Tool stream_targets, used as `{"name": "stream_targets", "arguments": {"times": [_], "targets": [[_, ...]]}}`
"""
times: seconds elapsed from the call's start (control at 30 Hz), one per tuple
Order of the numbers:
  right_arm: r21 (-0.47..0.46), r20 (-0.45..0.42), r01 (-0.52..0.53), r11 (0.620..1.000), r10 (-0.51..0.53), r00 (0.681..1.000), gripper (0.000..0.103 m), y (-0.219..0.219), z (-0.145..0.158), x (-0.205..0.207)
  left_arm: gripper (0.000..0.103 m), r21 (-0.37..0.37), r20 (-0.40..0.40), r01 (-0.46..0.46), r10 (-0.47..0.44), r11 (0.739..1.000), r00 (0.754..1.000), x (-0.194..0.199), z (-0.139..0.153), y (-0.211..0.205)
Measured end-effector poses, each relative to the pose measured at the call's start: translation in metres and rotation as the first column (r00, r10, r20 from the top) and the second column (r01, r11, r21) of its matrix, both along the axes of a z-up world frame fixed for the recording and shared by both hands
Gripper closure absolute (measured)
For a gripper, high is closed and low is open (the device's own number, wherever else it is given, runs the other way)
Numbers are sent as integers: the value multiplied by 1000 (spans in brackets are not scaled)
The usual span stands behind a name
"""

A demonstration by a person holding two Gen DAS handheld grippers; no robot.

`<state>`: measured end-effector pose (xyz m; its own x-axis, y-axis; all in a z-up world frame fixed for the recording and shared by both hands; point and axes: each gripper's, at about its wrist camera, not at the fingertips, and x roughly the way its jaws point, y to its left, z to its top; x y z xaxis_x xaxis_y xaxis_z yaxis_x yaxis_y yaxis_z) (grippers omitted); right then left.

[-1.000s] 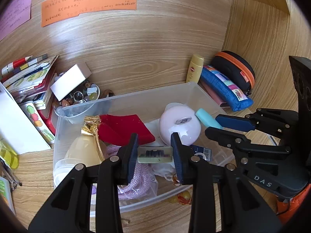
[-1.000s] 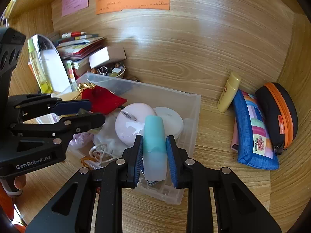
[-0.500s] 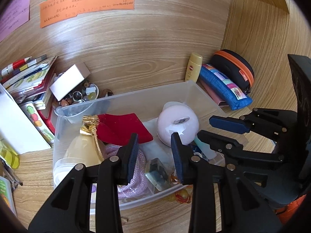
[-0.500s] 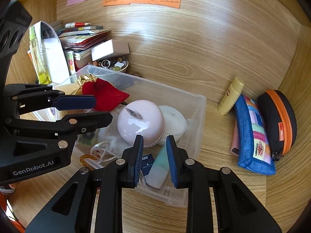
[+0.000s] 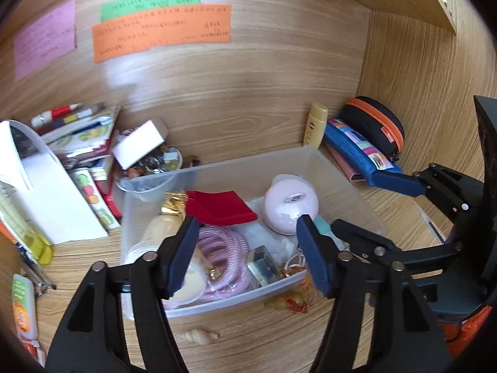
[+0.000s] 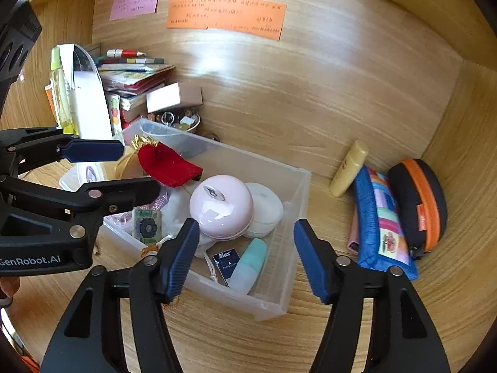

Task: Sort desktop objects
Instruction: 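Carry patch and mint tube into the clear bin and open both tools, then lift both open tools out and move toward the seashell and gourd charm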

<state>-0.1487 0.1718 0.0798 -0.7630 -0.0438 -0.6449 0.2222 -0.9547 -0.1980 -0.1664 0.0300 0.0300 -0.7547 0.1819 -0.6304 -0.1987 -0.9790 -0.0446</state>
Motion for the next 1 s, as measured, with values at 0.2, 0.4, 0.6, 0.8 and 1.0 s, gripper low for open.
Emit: {"name": "stream_targets", "arguments": {"times": [0.2,0.4,0.6,0.8,1.0], "targets": [[-8,-22,13,1000,-13,1000,26,-4,5,16,25,-33,-43,-46,44,998,998,20,8,-9],[-62,10,15,998,-15,1000,23,-2,1,28,9,-6,-78,-82,81,997,994,42,17,-28],[-93,31,31,995,-28,999,22,1,-2,40,4,3,-59,-137,137,991,989,53,11,-52],[-93,65,37,995,-31,997,18,-3,-18,47,4,1,5,-184,184,983,983,56,-14,-70],[-89,151,20,996,-6,989,18,-17,-45,41,4,-25,57,-194,195,981,979,57,-39,-76]]}}
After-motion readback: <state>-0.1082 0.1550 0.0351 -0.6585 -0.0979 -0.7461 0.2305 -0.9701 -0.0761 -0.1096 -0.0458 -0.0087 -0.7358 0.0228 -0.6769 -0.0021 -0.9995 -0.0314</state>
